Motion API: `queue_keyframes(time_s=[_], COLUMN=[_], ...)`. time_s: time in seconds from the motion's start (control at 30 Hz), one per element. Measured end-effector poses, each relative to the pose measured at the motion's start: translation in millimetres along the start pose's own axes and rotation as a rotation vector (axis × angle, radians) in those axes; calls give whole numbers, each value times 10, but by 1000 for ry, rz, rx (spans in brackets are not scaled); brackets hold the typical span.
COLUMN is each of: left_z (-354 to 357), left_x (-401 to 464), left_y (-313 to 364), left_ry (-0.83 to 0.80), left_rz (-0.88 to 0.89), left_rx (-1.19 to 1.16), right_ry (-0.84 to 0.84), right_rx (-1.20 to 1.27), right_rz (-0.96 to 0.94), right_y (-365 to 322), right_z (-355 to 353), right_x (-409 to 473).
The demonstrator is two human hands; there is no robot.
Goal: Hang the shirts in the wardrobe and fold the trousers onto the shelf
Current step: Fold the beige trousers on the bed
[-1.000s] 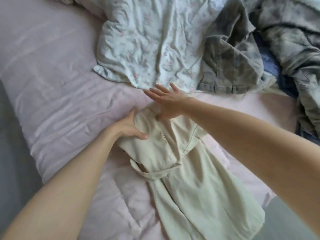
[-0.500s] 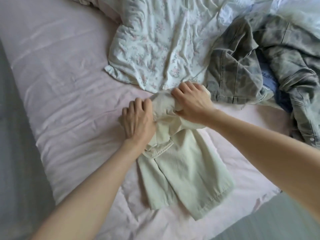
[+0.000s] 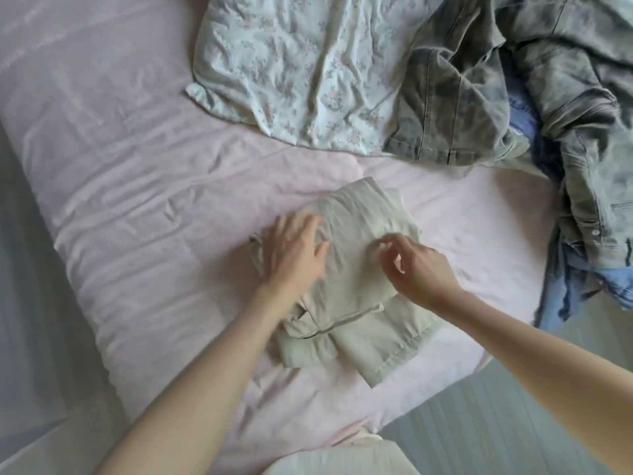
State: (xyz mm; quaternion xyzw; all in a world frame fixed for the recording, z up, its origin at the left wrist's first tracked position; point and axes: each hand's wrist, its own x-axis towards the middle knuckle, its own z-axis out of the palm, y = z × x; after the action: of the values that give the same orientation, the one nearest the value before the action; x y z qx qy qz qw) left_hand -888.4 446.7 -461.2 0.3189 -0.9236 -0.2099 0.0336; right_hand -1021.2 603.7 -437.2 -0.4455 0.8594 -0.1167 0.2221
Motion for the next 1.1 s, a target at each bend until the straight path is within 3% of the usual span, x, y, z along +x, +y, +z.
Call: queue_keyframes(time_s=[0.1, 0.17, 0.2, 0.33, 0.43, 0.53, 0.7, 0.77, 0.83, 0.9, 0.97, 1.03, 1.1], left_z=[62, 126, 143, -8, -122, -102, 158, 279, 382, 474, 545, 561, 564], left_x=[451, 577, 594, 556, 218, -277, -1030, -1177, -1199, -1091, -977, -896, -899], left_y=[-349, -424, -451, -259, 129, 423, 868, 1024, 1065, 930, 743, 617, 529], left_ry=[-578, -836, -887, -844, -793, -804, -850, -760, -540, -414, -623, -860, -908], left_rz=[-199, -272, -301, -389, -226, -96, 141, 175, 40, -126, -386, -640, -700], left_rx=[64, -153, -283, -589, -547, -394, -84, -213, -418, -333, -455, -870, -1045], right_ry=[-116, -150, -176, -221, -155, -23, 236, 295, 291, 251, 290, 401, 434], right_rx=[193, 345, 503, 1272, 1629, 1619, 1550, 1487, 1449, 1501, 1508, 1475, 1511], right_rz=[337, 464, 534, 837, 944, 1067, 1014, 970, 979, 987, 988, 1040, 1038], right_y=[-234, -317, -338, -292, -231, -159, 69, 142, 229, 307, 369, 392, 380], right_z=[131, 183, 208, 291, 284, 237, 323, 375, 466, 566, 647, 691, 688], right_x=[104, 41, 3, -217, -334, -612, -1313, -1481, -1590, -1591, -1555, -1503, -1492])
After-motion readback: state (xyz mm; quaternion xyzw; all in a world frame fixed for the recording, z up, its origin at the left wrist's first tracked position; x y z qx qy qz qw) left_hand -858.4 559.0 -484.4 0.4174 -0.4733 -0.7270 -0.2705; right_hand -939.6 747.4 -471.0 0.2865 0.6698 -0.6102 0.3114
